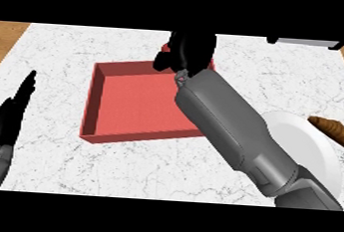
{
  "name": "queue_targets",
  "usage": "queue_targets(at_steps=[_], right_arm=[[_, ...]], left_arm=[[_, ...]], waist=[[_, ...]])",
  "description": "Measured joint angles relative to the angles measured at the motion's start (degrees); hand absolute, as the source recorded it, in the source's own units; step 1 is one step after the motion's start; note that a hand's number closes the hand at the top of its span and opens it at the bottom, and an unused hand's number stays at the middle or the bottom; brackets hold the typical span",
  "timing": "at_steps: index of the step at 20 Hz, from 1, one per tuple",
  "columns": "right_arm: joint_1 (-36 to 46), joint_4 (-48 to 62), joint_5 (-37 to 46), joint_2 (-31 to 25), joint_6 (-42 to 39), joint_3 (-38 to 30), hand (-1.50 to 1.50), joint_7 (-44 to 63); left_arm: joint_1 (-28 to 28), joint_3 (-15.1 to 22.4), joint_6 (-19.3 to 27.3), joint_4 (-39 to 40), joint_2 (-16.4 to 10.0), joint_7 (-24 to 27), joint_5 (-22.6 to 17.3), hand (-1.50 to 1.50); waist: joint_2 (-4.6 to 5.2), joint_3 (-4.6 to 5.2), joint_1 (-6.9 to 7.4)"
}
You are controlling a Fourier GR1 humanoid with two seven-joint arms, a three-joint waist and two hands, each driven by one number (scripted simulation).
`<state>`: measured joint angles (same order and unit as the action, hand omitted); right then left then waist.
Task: Pick the bell pepper from the plate and place it in the cardboard box
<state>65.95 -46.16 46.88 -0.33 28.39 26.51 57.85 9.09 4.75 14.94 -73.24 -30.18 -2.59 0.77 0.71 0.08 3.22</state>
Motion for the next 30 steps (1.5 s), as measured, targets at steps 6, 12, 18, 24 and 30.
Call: queue_targets(at_steps=[6,12,18,24,30], right_arm=[[1.50,8.96,-5.14,0.04,5.51,-2.82,-1.50,-0.45],[2.03,14.29,-12.03,0.10,10.72,-3.11,-1.50,-3.67],[2.67,16.53,-13.74,0.08,19.13,-2.19,-1.50,-9.54],[3.25,14.99,-13.74,0.00,28.26,-3.11,-1.50,-12.91],[-2.09,7.10,-13.99,-0.27,33.41,-4.44,-1.50,-15.55]], left_arm=[[1.58,0.57,-0.04,0.00,1.08,-0.15,0.87,0.00],[2.51,0.96,-0.32,-0.01,1.71,-0.80,1.70,0.00],[2.02,0.22,-1.28,-0.42,1.31,-0.92,1.41,0.00],[0.41,-0.71,-0.81,0.25,1.48,-0.57,1.65,0.00],[-1.97,-2.67,-0.78,-0.74,0.91,-1.08,1.17,0.00]], waist=[[0.59,-0.03,1.39],[0.76,-0.05,2.33],[0.65,-0.06,2.23],[0.06,-0.07,0.39],[-0.78,-0.10,-2.22]])
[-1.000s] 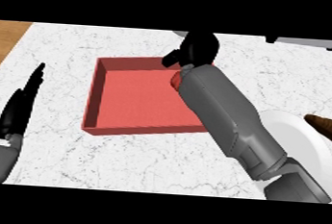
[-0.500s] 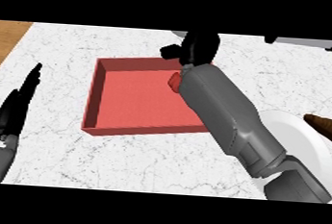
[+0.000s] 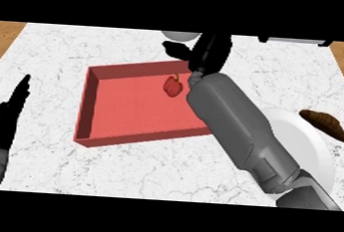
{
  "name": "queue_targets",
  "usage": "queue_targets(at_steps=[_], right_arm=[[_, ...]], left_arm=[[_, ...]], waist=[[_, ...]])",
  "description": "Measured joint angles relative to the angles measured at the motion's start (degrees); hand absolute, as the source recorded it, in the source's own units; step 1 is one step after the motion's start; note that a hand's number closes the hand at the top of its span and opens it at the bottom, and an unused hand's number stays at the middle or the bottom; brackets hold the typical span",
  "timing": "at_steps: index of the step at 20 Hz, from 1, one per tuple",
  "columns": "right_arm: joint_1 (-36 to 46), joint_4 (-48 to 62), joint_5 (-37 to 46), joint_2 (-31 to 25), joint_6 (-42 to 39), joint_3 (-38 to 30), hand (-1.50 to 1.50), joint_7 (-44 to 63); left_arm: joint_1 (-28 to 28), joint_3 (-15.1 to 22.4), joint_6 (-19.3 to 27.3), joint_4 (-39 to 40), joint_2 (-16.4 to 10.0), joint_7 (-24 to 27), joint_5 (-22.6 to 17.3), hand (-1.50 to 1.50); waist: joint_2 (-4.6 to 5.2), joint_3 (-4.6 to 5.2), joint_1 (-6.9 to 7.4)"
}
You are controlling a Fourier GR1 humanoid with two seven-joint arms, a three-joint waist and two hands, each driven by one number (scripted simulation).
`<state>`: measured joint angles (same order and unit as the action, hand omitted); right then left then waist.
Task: Pick the bell pepper from the plate and place it in the cardboard box
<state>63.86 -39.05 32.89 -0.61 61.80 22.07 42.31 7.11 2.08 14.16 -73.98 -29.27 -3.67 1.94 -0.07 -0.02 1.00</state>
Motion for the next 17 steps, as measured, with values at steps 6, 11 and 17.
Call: queue_targets(at_steps=[6,11,17], right_arm=[[-10.47,-12.88,4.87,-2.39,0.38,0.60,-1.50,3.54],[-22.87,-28.11,9.15,-6.73,-1.61,2.22,-1.50,7.43],[-40.22,-49.43,13.20,-13.21,-5.38,5.55,-1.50,11.05]], left_arm=[[-2.40,-1.99,-0.37,-0.24,-0.60,0.52,-0.35,0.00],[-3.94,-3.34,-0.12,0.53,-0.60,1.54,-0.39,0.00],[-4.60,-3.73,0.28,-0.98,-0.32,0.69,-0.12,0.00]], waist=[[-0.78,0.03,-2.47],[-1.12,0.07,-3.95],[-1.17,0.07,-4.46]])
